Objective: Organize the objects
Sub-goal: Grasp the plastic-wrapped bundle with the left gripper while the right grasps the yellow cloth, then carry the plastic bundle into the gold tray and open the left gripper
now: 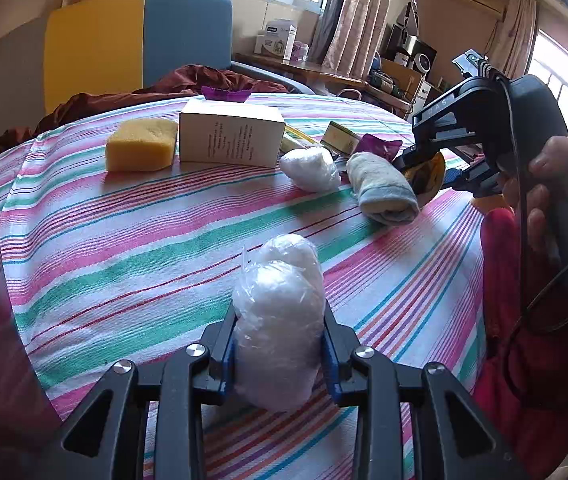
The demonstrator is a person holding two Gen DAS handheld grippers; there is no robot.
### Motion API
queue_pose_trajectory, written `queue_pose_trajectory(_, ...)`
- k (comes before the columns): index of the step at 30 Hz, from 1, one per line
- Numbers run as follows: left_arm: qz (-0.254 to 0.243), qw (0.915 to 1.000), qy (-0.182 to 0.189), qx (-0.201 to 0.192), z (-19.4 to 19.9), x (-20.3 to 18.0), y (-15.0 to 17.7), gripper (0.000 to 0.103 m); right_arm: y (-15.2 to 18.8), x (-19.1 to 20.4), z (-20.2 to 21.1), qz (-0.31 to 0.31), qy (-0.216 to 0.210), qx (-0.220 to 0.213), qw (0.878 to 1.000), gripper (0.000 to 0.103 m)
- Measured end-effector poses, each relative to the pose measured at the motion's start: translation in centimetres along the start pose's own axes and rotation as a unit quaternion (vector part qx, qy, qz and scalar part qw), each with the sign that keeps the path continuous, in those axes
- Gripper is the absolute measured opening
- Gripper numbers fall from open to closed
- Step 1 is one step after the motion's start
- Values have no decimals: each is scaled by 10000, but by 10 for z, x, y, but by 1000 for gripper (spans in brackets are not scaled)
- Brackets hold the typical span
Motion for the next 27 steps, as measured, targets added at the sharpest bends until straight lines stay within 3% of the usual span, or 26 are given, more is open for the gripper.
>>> queue_pose_trajectory(2,-1,10000,-2,3,0,0,1,34,2,1,-1,36,-26,78,10000,43)
queue_pose_trajectory(5,1,10000,8,3,0,0,1,34,4,6,-4,255,165,63,9995,44)
queue_pose_trajectory(9,-14,10000,5,7,1,-1,2,34,2,5,-2,245,143,27,9996,34)
queue_pose_trajectory(14,112,9997,-21,196,9,3,-3,33,1,6,19,311,114,-494,9982,31)
queue_pose_trajectory(18,252,9996,-114,-25,37,10,-6,33,-1,9,27,398,109,-728,9965,31)
queue_pose_trajectory(23,608,9960,-542,-380,89,37,-8,33,0,12,32,428,-38,-847,9955,31)
queue_pose_trajectory(27,1117,9854,-1180,-515,135,85,4,33,-1,14,43,365,-364,-1102,9926,31)
Point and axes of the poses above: each gripper's, at about its wrist camera, not at the fingertips, and z roughly against the way its jaws point, x to its left, y to its underside, the point moved 3 cm from there along -z, roughly the way its jaws point, and after that the axes turned 2 degrees about -z, right-handed, at the moved point
